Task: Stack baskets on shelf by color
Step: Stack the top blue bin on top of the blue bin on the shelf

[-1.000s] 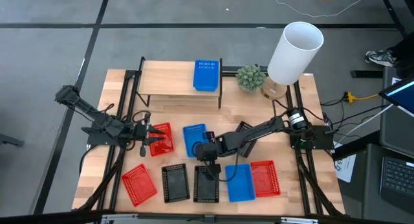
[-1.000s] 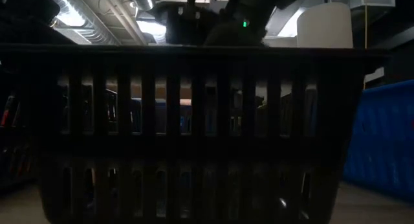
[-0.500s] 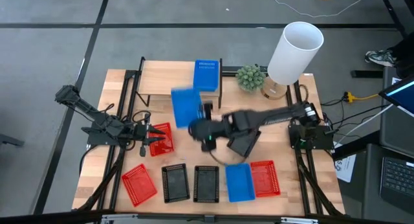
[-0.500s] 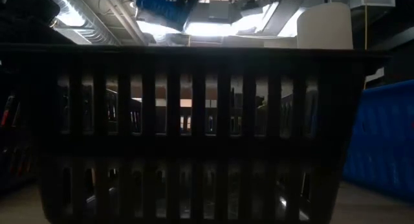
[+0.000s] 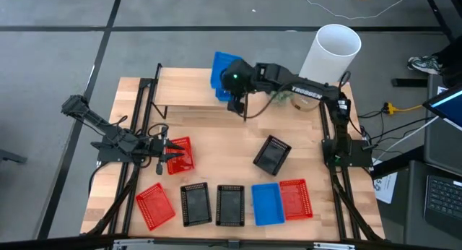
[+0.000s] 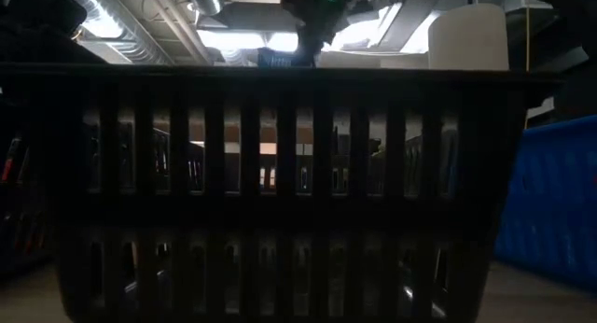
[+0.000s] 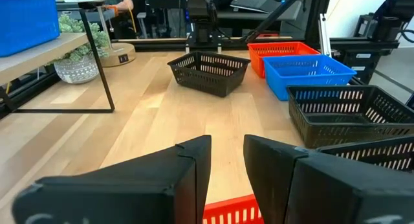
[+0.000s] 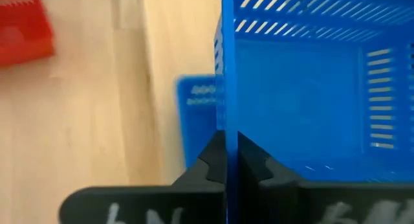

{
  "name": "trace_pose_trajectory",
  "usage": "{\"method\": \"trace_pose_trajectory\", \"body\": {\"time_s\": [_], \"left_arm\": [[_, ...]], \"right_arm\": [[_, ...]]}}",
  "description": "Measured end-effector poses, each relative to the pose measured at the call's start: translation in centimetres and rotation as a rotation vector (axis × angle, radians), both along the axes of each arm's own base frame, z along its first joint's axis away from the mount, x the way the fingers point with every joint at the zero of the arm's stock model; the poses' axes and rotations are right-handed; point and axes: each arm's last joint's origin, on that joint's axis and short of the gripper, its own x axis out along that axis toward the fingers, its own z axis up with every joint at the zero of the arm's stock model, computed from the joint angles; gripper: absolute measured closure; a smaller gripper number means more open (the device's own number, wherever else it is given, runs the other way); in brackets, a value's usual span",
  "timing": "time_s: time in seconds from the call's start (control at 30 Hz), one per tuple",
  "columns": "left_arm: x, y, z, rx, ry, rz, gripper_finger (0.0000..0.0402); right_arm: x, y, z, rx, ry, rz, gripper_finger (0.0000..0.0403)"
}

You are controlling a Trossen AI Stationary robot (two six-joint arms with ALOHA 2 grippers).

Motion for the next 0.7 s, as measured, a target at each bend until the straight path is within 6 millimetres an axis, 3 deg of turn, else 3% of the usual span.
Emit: {"method": "trace_pose_trajectory", "body": {"time_s": [0.13,0.47,0.7], "left_arm": [[0.0,0.0,0.0,0.001,0.000,0.001,0.0317],[0.0,0.0,-0.2,0.007,0.020,0.007,0.0317],[0.0,0.1,-0.3,-0.005,0.028,0.012,0.0317]], "right_arm": [[-0.5,-1.1,-0.2,0.025,0.008,-0.019,0.0403],[-1.2,-0.8,-0.9,0.097,0.094,-0.001,0.0402],[-1.2,-0.7,-0.9,0.094,0.093,0.004,0.0363]]}}
